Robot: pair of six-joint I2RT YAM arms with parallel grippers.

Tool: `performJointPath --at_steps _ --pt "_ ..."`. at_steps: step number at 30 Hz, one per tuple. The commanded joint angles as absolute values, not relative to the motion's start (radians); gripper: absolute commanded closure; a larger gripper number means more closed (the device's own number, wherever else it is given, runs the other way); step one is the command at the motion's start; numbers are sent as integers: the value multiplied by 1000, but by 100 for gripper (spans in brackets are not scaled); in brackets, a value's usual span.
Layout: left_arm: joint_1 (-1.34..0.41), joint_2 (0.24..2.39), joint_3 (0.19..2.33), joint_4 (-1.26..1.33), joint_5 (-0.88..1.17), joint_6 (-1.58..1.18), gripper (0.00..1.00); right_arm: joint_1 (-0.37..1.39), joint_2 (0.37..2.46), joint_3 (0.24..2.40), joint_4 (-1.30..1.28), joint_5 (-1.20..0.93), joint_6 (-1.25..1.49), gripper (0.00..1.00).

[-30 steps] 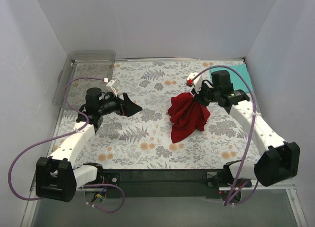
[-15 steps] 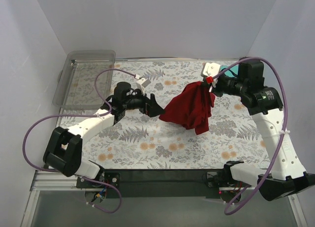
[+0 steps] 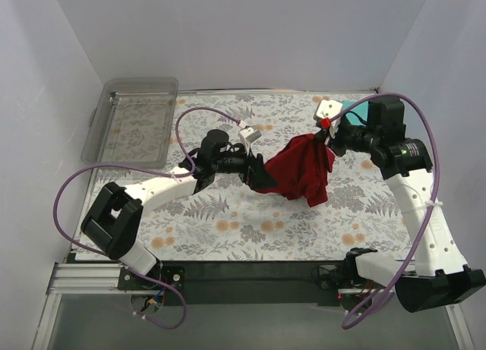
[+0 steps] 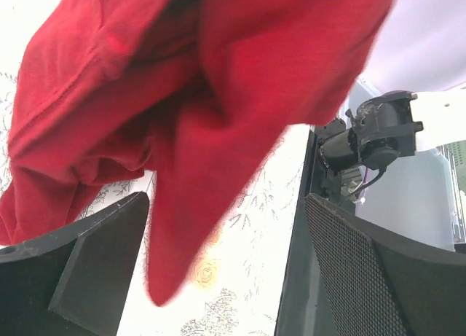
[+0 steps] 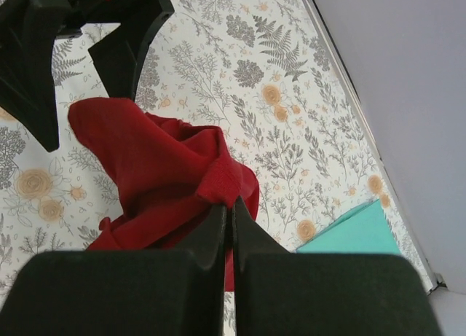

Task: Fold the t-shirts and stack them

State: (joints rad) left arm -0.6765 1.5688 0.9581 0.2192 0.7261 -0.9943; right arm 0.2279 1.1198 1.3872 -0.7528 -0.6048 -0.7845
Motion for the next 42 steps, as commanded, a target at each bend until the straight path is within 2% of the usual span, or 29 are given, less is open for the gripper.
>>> performJointPath --at_steps 1,3,6,8,9,10,11,12,15,17,20,24,32,36,38,39,42 --pt "-678 1487 956 250 727 -988 18 221 1094 1368 -667 -620 -739 99" --pt "-680 1489 971 217 719 -976 19 216 1089 1361 -650 -621 -729 99" --pt "-687 1538 1014 151 698 -957 27 210 1092 1361 -635 -635 -709 99" --pt "-703 1571 1043 115 687 -931 40 203 1092 1365 -629 -640 -693 99" --pt "-709 1592 1073 77 674 -920 49 201 1095 1365 -623 -640 -690 99" --pt "-722 1623 1095 55 657 -896 64 199 1095 1367 -621 -635 -681 99" --pt "-727 1638 1112 37 641 -890 94 196 1095 1367 -618 -620 -680 99" --pt "-729 1646 1144 6 631 -882 100 195 1097 1367 -612 -609 -678 99" --pt "-729 1605 1176 -82 479 -835 100 189 1097 1365 -612 -558 -675 99" --pt "-716 1519 1190 -124 242 -796 100 183 1089 1356 -604 -513 -675 99" --pt "-649 1421 1245 -214 86 -764 100 169 1072 1327 -594 -508 -673 99" --pt "-571 1379 1331 -343 52 -712 100 163 1066 1284 -589 -574 -663 99" --pt "-546 1341 1387 -394 25 -678 100 163 1089 1203 -584 -828 -621 99" --pt "-540 1330 1433 -417 23 -672 100 160 1104 1200 -581 -873 -606 99" --pt "-535 1324 1459 -426 46 -675 100 161 1124 1198 -581 -915 -586 97" --pt "-537 1325 1466 -434 61 -680 100 161 1134 1195 -584 -936 -578 93" --pt "-537 1325 1483 -449 123 -704 100 161 1172 1174 -581 -982 -563 96"
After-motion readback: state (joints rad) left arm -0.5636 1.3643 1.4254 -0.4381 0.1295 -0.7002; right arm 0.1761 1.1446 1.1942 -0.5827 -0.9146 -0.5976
